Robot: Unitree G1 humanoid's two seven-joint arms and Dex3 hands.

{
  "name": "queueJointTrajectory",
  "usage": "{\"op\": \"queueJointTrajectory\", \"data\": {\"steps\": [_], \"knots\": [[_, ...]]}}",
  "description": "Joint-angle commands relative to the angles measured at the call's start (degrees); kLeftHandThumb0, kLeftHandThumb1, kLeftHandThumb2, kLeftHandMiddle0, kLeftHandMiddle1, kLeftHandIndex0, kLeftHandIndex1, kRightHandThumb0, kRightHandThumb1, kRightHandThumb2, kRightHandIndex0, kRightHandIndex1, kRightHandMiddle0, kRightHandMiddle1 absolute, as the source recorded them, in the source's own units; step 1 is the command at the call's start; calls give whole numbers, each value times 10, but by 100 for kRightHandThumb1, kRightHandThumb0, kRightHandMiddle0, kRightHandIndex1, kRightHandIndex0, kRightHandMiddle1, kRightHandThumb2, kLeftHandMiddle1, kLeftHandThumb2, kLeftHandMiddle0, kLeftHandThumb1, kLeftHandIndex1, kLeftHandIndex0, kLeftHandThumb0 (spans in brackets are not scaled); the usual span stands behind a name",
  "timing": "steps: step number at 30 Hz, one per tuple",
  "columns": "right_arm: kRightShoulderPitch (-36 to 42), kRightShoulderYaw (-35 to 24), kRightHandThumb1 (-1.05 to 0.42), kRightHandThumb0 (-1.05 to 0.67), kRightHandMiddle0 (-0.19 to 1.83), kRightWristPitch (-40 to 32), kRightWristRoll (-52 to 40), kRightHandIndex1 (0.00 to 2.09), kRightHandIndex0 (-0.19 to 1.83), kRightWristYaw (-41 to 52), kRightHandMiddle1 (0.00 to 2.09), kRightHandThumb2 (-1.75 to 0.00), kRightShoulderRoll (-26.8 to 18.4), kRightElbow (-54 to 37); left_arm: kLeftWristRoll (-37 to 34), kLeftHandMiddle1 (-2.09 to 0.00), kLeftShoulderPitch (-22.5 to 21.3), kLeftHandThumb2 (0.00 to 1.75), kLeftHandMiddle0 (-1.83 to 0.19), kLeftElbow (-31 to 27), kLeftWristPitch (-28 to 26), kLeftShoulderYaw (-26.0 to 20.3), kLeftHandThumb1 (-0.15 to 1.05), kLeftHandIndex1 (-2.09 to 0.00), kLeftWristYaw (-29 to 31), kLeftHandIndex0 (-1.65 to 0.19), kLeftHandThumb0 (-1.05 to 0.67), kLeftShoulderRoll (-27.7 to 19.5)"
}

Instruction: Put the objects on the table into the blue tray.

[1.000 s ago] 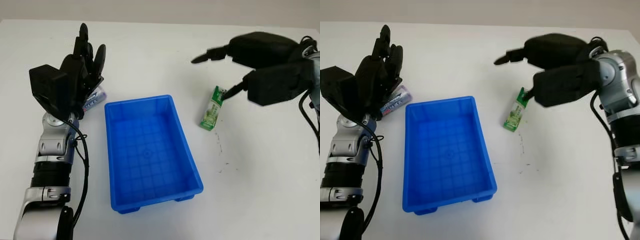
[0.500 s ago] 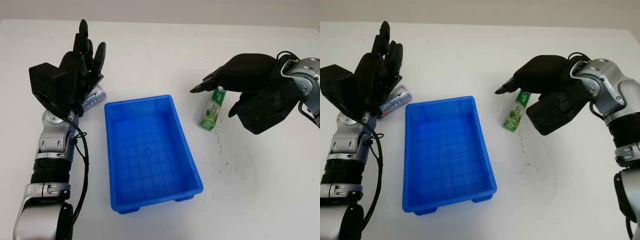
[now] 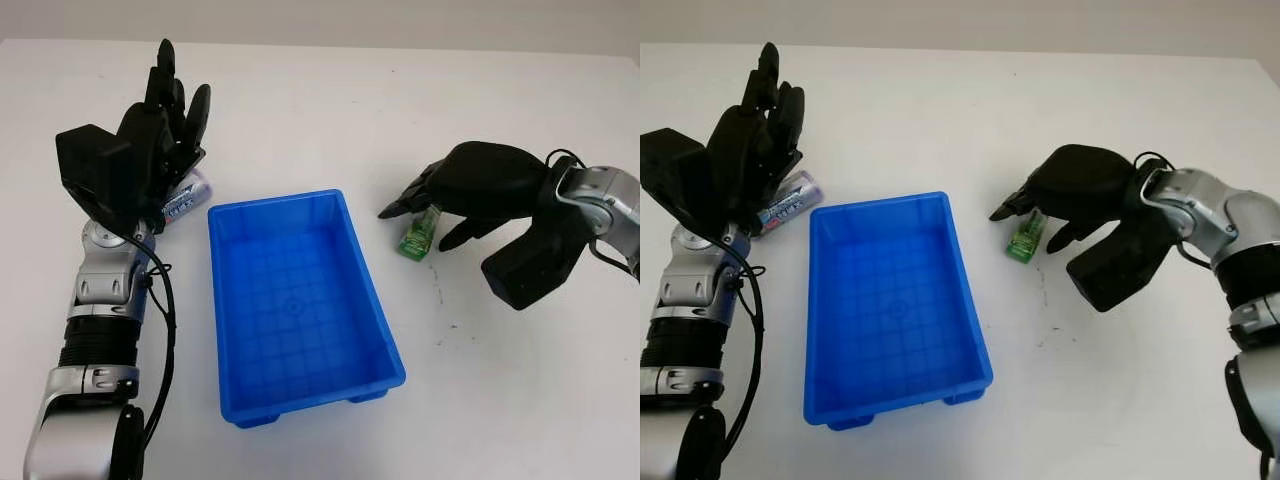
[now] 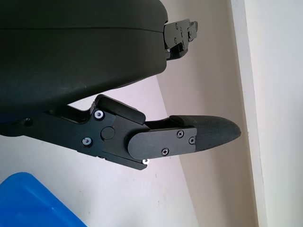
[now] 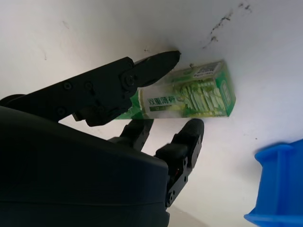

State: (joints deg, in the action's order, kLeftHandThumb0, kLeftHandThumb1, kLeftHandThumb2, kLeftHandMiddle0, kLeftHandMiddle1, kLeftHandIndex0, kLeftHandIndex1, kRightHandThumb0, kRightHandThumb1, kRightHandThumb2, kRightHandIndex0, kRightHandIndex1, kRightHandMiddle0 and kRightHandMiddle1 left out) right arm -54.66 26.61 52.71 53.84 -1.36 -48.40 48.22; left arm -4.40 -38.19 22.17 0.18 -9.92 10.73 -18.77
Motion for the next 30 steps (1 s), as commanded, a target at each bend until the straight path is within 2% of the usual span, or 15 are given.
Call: {"op": "queueJointTrajectory", "data": {"steps": [1,3,5,7,11,14,18,23,27,30], "knots": [[4,30,-90,-41,34,9,40,154,31,-44,146,-6,-11,14,2,0,-12,51,19,-6,-2,0,105,0,-2,19,-77,-9],[2,49,-90,-44,36,9,77,166,33,-106,157,-5,-13,24,5,0,-14,51,19,-5,-2,0,105,0,-5,19,-78,-10],[-3,68,-91,-47,37,4,109,190,35,-163,182,-6,-15,36,4,0,-15,52,19,-2,1,-1,105,-1,-6,19,-77,-10],[-6,84,-92,-52,40,-9,135,203,43,-219,191,-6,-14,45,5,0,-17,52,19,1,3,-2,105,-1,-8,19,-77,-10],[-17,104,-103,-53,57,-37,165,209,85,-332,207,-8,-7,69,5,0,-18,52,19,4,8,-1,105,0,-6,19,-77,-12],[-31,107,-105,-51,68,-61,160,209,103,-375,209,-17,6,93,4,0,-20,53,19,8,11,0,105,0,-3,19,-76,-14],[-57,84,-103,-48,78,-78,115,209,109,-379,209,-9,27,110,2,0,-21,53,19,11,13,0,105,-1,-4,18,-77,-13],[-91,40,-96,-40,72,-73,33,209,102,-374,203,-5,55,113,4,-1,-21,53,19,12,11,1,105,-3,-6,17,-77,-13],[-116,-10,-100,-39,78,-44,-68,209,107,-307,209,-6,84,112,4,-1,-21,53,19,11,9,3,105,-3,-7,18,-78,-11],[-120,-63,-104,-37,91,-31,-188,209,114,-194,209,-9,120,98,6,-1,-19,52,19,11,10,4,105,-4,-7,17,-79,-10]]}}
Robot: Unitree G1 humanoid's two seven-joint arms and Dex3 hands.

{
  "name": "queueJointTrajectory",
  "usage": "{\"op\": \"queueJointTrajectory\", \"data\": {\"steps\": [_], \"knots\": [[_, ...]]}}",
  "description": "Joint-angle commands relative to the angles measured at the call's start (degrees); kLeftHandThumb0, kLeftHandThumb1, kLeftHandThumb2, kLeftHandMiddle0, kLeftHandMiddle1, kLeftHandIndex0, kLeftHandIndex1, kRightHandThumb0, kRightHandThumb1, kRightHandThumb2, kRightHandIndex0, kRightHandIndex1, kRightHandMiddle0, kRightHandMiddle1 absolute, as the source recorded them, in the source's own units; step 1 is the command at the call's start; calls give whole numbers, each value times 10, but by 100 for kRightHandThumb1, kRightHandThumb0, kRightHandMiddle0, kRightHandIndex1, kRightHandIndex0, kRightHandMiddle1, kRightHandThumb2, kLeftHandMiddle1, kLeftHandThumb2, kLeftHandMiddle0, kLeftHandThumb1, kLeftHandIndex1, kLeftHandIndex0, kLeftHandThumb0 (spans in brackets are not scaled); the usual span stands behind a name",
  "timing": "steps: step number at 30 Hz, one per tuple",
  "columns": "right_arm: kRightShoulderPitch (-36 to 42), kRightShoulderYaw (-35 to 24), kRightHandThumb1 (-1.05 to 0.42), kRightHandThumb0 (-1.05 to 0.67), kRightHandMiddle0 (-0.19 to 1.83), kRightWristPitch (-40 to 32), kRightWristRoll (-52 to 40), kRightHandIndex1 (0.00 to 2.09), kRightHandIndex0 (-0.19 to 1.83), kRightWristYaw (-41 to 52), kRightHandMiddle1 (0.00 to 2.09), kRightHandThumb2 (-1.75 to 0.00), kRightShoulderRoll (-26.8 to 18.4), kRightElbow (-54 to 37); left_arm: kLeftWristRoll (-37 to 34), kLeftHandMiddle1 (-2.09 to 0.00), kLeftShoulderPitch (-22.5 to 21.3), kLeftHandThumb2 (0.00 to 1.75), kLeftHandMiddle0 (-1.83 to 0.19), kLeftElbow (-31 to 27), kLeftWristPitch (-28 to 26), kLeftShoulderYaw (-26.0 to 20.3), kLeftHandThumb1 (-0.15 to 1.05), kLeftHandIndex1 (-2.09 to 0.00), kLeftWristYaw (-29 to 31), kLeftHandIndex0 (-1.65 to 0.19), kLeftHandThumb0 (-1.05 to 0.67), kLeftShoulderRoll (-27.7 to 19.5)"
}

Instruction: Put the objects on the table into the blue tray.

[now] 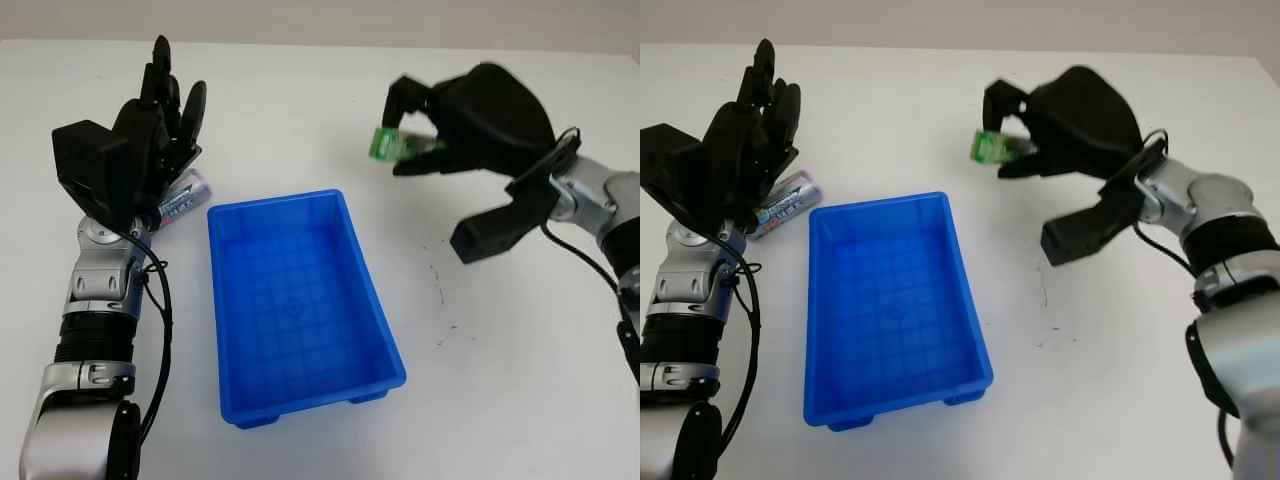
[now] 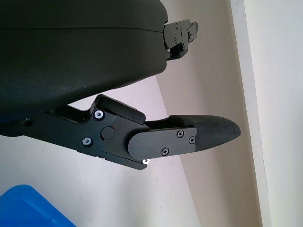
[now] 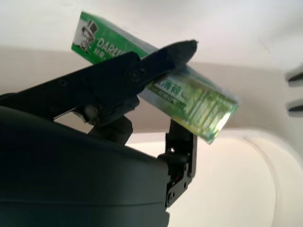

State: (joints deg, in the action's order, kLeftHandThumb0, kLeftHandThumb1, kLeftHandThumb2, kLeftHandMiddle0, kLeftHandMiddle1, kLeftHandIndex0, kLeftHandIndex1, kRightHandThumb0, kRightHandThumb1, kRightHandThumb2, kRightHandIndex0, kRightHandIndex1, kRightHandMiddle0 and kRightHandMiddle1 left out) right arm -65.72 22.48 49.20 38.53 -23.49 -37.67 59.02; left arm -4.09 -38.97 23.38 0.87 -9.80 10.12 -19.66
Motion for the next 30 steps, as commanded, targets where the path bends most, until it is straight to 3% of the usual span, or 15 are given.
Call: {"op": "queueJointTrajectory", "data": {"steps": [1,7,16,20,23,24,25,26,27,30], "knots": [[-6,-37,-104,-38,97,-3,-72,209,119,64,209,-12,25,-29,3,-1,-12,52,19,0,5,4,105,-4,-1,17,-79,-2],[37,-90,-105,-41,92,-50,-240,209,128,238,209,-15,91,-181,1,0,-10,52,19,-4,0,5,105,-4,1,19,-80,2],[135,-107,-105,-43,76,-242,-388,209,124,458,209,-12,136,-418,-3,0,0,52,19,-21,-19,4,105,-1,-3,19,-78,5],[160,-95,-105,-49,49,-367,-425,209,94,581,209,-13,105,-510,-1,0,2,52,19,-25,-20,5,105,-2,-8,19,-79,6],[151,-71,-105,-59,22,-430,-387,205,45,668,201,-11,60,-557,1,0,3,52,19,-24,-15,6,105,-3,-9,18,-78,6],[142,-60,-105,-71,8,-427,-369,172,22,702,171,-21,43,-559,3,0,3,52,19,-23,-14,6,105,-3,-10,18,-78,5],[136,-54,-105,-77,6,-422,-357,145,16,724,147,-29,33,-560,4,0,4,53,19,-22,-13,7,105,-3,-10,19,-78,4],[128,-48,-105,-80,5,-413,-346,129,14,749,134,-33,23,-554,4,0,4,53,19,-24,-16,7,105,-3,-10,19,-79,4],[124,-47,-105,-87,6,-408,-340,92,9,764,96,-43,20,-550,4,0,4,53,19,-25,-17,7,105,-2,-9,19,-79,4],[118,-48,-105,-98,11,-391,-330,32,11,794,36,-58,16,-537,2,0,4,53,19,-25,-20,5,105,-1,-9,19,-79,5]]}}
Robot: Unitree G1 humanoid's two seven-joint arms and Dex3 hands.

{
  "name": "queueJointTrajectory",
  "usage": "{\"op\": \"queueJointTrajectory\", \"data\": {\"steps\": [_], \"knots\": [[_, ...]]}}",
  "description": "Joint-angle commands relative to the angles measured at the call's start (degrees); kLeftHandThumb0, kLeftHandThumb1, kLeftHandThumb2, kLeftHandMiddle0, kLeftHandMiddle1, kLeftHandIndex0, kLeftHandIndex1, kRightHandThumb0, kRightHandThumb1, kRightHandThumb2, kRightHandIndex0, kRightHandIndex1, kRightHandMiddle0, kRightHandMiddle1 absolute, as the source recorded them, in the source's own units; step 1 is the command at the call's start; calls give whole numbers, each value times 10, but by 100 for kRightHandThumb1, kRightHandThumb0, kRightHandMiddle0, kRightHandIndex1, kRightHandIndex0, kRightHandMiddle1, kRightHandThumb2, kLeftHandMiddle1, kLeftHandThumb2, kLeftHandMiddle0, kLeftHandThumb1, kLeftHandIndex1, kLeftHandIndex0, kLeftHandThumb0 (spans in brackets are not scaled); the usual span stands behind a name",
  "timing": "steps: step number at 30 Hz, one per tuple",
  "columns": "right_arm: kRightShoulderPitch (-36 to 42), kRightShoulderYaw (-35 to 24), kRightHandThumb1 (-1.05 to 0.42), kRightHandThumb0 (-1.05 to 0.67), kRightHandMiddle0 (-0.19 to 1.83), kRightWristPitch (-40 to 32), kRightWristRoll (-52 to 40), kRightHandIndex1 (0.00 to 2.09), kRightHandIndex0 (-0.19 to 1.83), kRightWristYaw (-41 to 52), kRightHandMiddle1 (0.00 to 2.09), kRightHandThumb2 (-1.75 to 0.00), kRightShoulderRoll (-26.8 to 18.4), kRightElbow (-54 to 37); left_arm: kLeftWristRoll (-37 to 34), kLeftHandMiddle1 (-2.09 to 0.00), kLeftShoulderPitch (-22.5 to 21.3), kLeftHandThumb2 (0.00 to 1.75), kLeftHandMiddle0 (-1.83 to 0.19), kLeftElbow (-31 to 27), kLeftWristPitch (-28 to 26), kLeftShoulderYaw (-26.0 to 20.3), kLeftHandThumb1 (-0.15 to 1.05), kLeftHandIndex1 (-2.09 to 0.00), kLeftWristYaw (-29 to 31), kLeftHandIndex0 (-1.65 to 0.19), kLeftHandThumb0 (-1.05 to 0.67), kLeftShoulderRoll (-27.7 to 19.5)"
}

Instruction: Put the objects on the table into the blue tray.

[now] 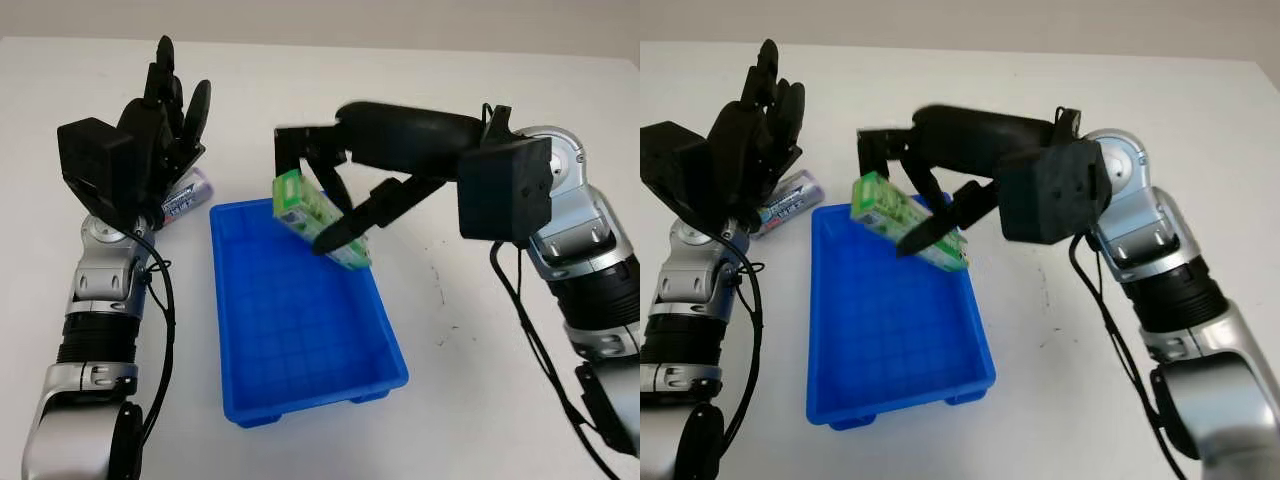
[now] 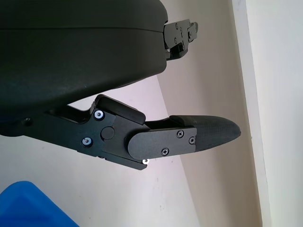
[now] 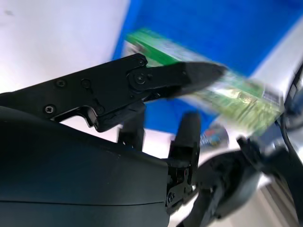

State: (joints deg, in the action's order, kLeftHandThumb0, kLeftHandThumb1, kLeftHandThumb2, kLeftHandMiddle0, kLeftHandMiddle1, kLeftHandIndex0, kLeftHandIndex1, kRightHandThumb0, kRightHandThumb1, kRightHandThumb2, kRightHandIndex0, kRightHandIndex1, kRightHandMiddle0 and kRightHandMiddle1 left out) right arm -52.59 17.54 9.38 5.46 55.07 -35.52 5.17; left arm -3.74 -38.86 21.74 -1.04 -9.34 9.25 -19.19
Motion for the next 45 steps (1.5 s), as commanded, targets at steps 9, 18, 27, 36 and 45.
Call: {"op": "queueJointTrajectory", "data": {"steps": [9,18,27,36,45], "knots": [[5,-57,-105,-103,-9,-22,-32,6,-8,-36,7,-75,33,8,4,0,2,53,19,-4,8,3,105,-3,0,19,-77,-1],[36,-160,-105,-75,-10,-31,-71,4,-11,-224,5,-70,109,63,-6,0,2,52,19,0,10,-1,105,0,6,19,-77,2],[37,-247,-105,-81,-19,-98,-97,0,-19,-363,0,-72,123,247,-1,0,1,52,19,4,12,0,105,-2,1,19,-77,-1],[97,-268,-105,-72,-19,-127,-108,0,-19,-414,0,-82,136,264,0,-2,-4,51,19,17,26,-2,105,-3,1,19,-76,0],[114,-271,-105,-78,-19,-126,-115,0,-19,-413,0,-87,139,277,-6,0,-7,51,19,17,14,-5,105,-4,7,19,-77,-5]]}}
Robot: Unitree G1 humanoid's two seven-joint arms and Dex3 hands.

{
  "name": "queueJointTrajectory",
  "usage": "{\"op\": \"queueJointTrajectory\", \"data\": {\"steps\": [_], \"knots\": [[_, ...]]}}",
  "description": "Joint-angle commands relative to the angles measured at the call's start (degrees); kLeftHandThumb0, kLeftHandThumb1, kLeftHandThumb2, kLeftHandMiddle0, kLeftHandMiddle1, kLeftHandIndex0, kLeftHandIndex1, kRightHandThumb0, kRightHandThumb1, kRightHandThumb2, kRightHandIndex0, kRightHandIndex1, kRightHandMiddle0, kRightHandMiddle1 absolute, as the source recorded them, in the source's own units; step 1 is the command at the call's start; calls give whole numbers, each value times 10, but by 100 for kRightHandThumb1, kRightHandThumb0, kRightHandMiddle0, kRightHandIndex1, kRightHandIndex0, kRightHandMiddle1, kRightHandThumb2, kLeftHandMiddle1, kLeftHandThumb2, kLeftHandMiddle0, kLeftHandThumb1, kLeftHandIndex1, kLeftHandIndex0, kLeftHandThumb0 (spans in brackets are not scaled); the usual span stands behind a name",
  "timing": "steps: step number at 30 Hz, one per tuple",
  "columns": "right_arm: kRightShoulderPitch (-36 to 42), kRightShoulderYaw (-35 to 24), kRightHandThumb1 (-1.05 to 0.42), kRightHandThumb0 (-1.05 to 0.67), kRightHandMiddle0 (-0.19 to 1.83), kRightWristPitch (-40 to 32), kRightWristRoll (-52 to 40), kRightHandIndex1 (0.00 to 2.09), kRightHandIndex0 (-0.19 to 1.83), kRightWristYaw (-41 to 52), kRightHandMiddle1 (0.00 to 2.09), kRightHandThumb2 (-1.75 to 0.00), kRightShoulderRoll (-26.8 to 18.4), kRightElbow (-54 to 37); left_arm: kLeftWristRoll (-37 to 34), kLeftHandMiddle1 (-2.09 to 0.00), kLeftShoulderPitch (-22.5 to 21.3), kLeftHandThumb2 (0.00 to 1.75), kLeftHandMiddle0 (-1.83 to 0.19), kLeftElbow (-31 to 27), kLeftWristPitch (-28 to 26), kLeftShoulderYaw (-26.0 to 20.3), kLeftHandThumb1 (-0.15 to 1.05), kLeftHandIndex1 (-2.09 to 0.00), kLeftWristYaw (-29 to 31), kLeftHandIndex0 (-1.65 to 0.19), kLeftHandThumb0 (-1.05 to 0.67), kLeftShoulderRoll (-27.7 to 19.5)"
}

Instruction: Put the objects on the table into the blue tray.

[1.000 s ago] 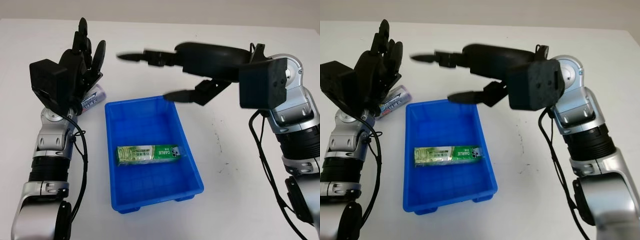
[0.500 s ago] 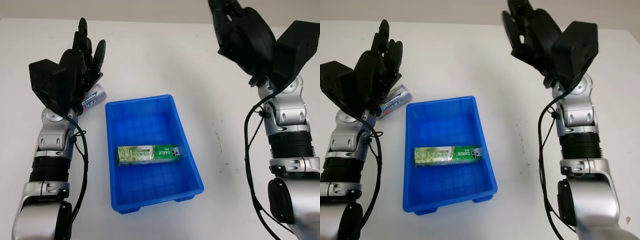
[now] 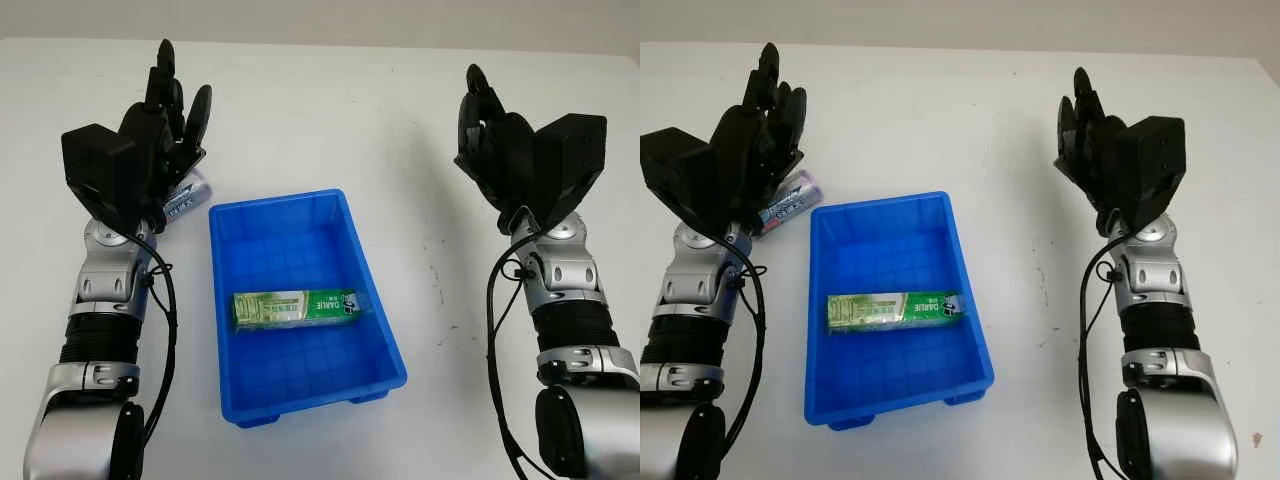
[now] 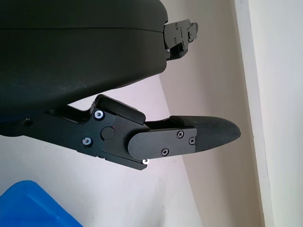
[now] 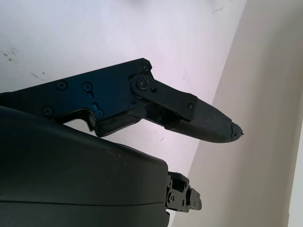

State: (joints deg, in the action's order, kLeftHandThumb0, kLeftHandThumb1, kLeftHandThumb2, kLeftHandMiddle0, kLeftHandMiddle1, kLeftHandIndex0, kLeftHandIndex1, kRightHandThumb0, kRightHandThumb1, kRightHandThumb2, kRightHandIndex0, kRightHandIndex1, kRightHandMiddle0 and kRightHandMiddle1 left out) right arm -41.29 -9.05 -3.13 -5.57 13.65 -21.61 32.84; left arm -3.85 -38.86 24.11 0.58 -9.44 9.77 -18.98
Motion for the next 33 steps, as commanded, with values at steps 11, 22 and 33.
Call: {"op": "queueJointTrajectory", "data": {"steps": [11,22,33], "knots": [[14,-5,-105,-77,-19,8,-4,0,-19,6,0,-89,0,-22,154,-6,15,13,9,-176,-132,26,104,-6,-18,9,-54,-129],[7,-7,-105,-75,-19,-2,-14,0,-19,18,0,-89,5,-21,255,-4,37,4,5,-289,-336,64,92,-5,124,7,-59,-257],[3,-3,-105,-73,-19,-5,-10,0,-19,20,0,-90,5,-20,258,-3,70,5,14,-247,-323,102,92,-3,145,13,-65,-243]]}}
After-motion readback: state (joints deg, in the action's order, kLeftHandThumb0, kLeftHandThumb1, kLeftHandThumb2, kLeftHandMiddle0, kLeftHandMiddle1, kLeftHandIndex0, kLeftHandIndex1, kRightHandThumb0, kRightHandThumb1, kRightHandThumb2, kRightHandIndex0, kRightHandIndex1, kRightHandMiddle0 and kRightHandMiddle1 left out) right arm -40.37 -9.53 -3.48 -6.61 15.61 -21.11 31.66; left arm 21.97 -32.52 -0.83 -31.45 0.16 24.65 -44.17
